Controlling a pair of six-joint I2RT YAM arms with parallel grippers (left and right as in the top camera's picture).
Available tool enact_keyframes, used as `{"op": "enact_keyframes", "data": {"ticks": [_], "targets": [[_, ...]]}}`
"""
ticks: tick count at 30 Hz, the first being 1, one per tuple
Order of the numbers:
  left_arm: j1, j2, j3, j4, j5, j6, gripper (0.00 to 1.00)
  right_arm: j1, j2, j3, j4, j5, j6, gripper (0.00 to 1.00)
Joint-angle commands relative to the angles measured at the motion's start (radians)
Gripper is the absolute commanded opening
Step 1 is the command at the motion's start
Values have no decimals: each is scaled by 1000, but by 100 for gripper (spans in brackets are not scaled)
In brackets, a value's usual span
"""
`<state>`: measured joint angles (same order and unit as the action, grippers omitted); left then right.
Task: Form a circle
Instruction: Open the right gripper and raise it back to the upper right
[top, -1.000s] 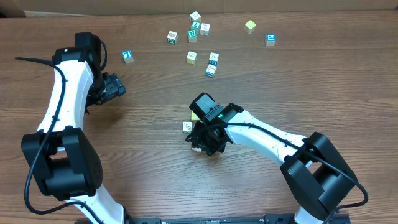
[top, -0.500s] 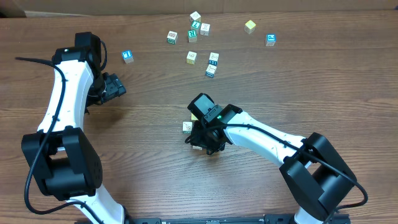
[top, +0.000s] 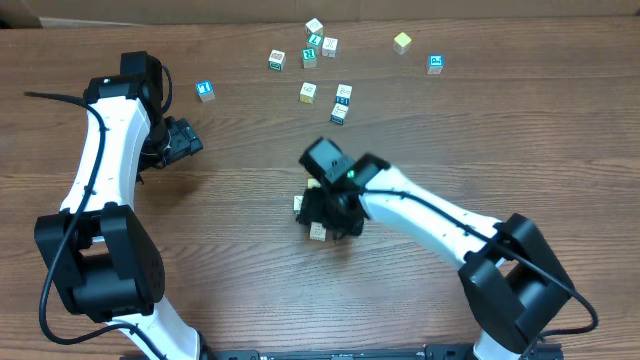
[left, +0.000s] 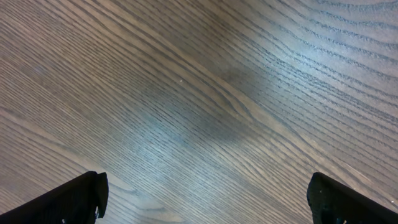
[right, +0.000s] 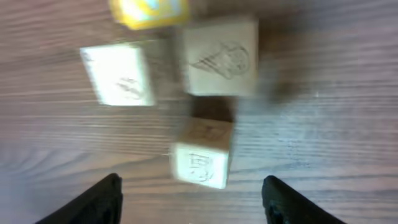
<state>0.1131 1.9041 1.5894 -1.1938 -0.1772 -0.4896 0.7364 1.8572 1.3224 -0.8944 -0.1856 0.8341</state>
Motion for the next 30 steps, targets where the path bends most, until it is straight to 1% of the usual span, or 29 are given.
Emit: {"op": "enact_keyframes", "data": {"ticks": [1,4,7,8,9,13,18,20,21,22,24,26,27,28,29,30], "targets": [[-2,-18,16,-2,-13,18,100,-58,-13,128,-61,45,-117,73],[-2,-18,16,-2,-13,18,100,-131,-13,192,-127,94,-137,76],[-2,-18,16,-2,-13,18,100,-219,-13,203,-134,99,-137,81],[-2,-18,16,-2,-13,18,100,-248,-13,203,-135,99,-137,88],[-2,-18,16,-2,-13,18,100,-278,-13,203,-143,99,-137,100],[-2,-18,16,-2,-13,18,100,-381,-13,202,-147,99,-136,100],[-2,-18,16,10,-5,14,100,-455,-13,202,-133,99,-136,100],[-2,-18,16,40,-4,12,100,-477,-13,202,-130,99,-136,100],[-2,-18,16,80,5,6,100,-486,-13,202,-129,99,-136,100],[-2,-18,16,98,24,8,100,-491,-13,202,-129,99,-136,100],[-2,-18,16,99,108,7,100,-497,-13,202,-129,99,-136,100],[-2,-18,16,100,137,8,100,-497,-13,202,-129,99,-136,100],[-2,-19,19,98,149,18,91,-497,-13,202,-129,99,-136,100],[-2,-21,25,90,159,38,75,-497,-13,202,-129,99,-136,100],[-2,-21,33,81,164,54,68,-497,-13,202,-129,99,-136,100],[-2,-21,51,63,170,73,67,-497,-13,202,-129,99,-136,100]]}}
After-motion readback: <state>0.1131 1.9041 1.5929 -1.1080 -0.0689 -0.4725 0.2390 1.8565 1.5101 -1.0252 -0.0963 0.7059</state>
